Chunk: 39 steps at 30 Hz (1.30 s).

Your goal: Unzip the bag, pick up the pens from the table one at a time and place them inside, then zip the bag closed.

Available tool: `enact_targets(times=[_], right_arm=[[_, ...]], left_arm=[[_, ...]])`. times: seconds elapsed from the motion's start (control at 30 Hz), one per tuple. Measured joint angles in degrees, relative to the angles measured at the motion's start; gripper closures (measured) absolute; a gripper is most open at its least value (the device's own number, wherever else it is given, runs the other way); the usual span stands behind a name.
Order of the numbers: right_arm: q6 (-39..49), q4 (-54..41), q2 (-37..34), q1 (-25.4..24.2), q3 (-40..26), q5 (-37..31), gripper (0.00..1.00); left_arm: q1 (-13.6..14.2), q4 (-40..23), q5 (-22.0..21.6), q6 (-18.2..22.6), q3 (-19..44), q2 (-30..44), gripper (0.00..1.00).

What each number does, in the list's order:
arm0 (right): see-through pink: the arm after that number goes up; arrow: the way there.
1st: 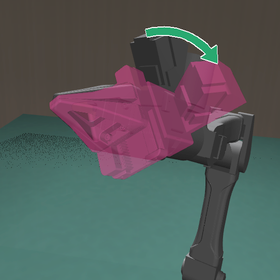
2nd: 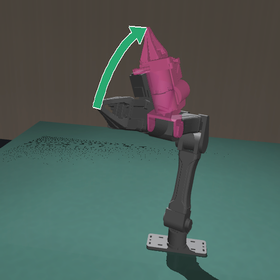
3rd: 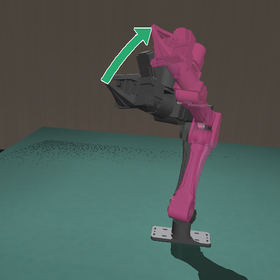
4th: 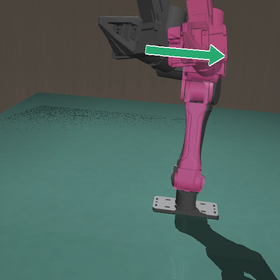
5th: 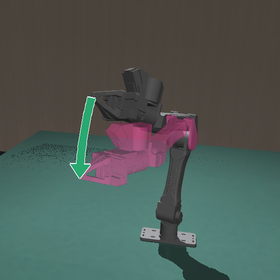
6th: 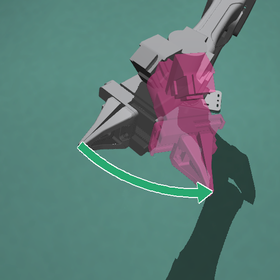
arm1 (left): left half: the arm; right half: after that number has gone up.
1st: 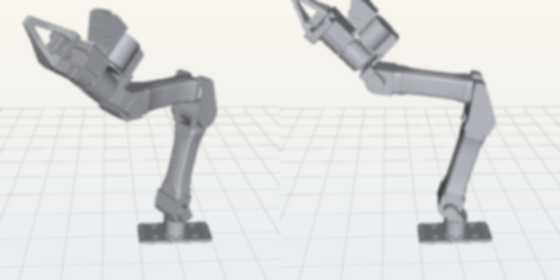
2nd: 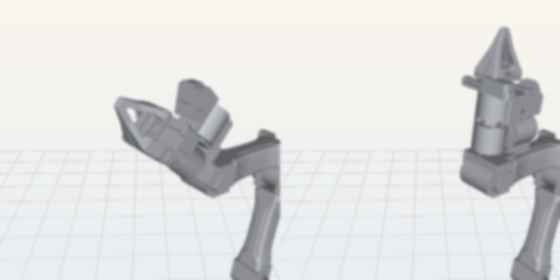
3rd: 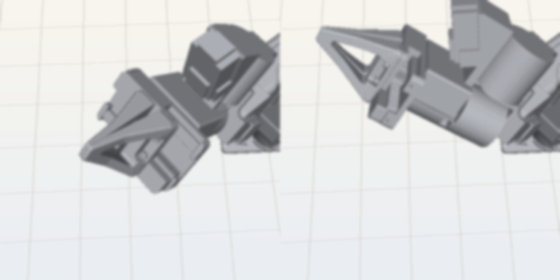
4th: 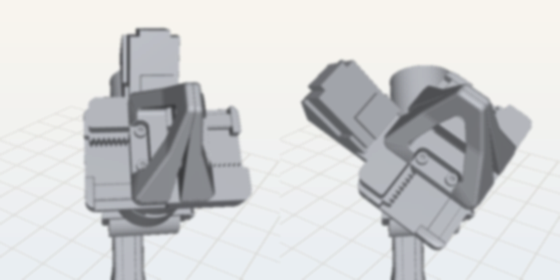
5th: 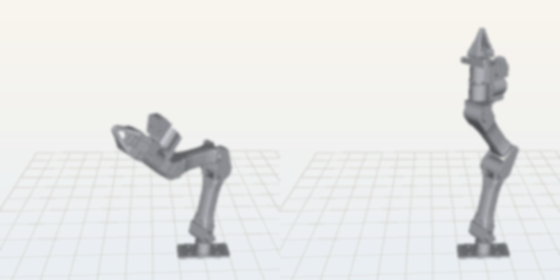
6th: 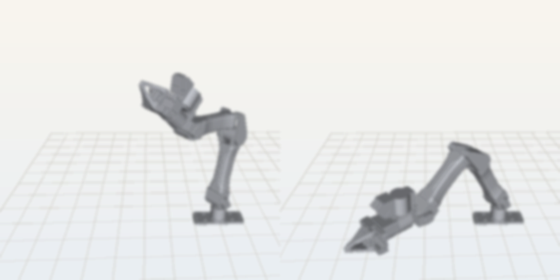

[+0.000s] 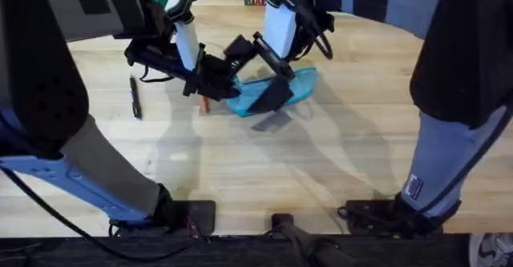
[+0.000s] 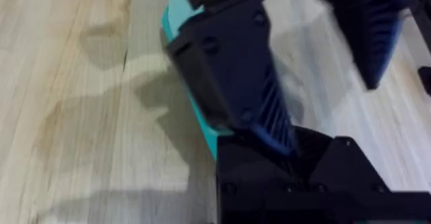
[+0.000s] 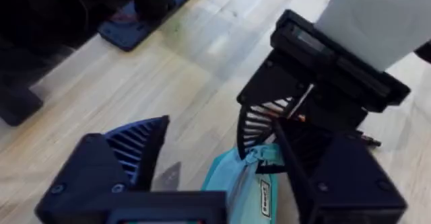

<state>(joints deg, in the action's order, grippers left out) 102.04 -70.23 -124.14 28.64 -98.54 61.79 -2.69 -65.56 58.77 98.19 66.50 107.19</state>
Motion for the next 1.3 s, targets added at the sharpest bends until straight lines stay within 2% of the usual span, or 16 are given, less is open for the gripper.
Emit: enact_targets(times=[0.03,0.1,0.53,0.67,0.83,0.97,1.0,1.03,1.17,1.2,1.3], right_arm=[[0.21,-0.19,0.0,0.0,0.0,0.24,0.034],[0.17,-0.2,0.0,-0.02,0.0,0.54,0.007],[0.17,0.08,0.0,-0.04,0.0,0.67,0.006],[0.2,0.46,0.0,0.02,0.0,0.89,0.006],[0.2,-2.37,0.0,-0.57,0.0,1.08,0.005],[0.18,-4.46,0.95,-3.18,0.0,1.19,0.005],[0.17,-5.03,1.84,-4.26,0.0,1.22,0.007],[0.17,-5.48,2.72,-5.15,0.0,1.22,0.006],[0.2,-7.8,7.75,-9.52,0.0,1.28,0.006],[0.2,-8.54,8.94,-10.66,-0.07,1.28,0.006],[0.2,-10.43,11.43,-13.59,-0.2,1.3,0.005]], left_arm=[[-0.17,0.08,0.02,-0.01,0.0,0.0,0.959],[-0.25,0.17,0.05,-0.02,0.0,-0.01,0.959],[-0.25,0.22,0.05,-0.04,0.0,-0.01,0.957],[-0.23,-0.09,0.16,-0.06,0.0,0.0,0.794],[-0.23,-0.07,0.14,-0.04,0.0,0.01,0.784],[-0.23,-0.07,0.14,-0.03,0.0,-0.01,0.771],[-0.23,-0.04,0.14,-0.04,0.0,-0.02,0.715],[-0.23,0.0,0.16,-0.01,0.0,0.01,0.616],[-0.23,-0.2,0.16,-0.19,0.0,0.01,0.055],[-0.23,-0.22,0.14,-0.14,0.0,0.0,0.02],[-0.23,-0.2,0.14,-0.16,0.0,0.0,0.009]])
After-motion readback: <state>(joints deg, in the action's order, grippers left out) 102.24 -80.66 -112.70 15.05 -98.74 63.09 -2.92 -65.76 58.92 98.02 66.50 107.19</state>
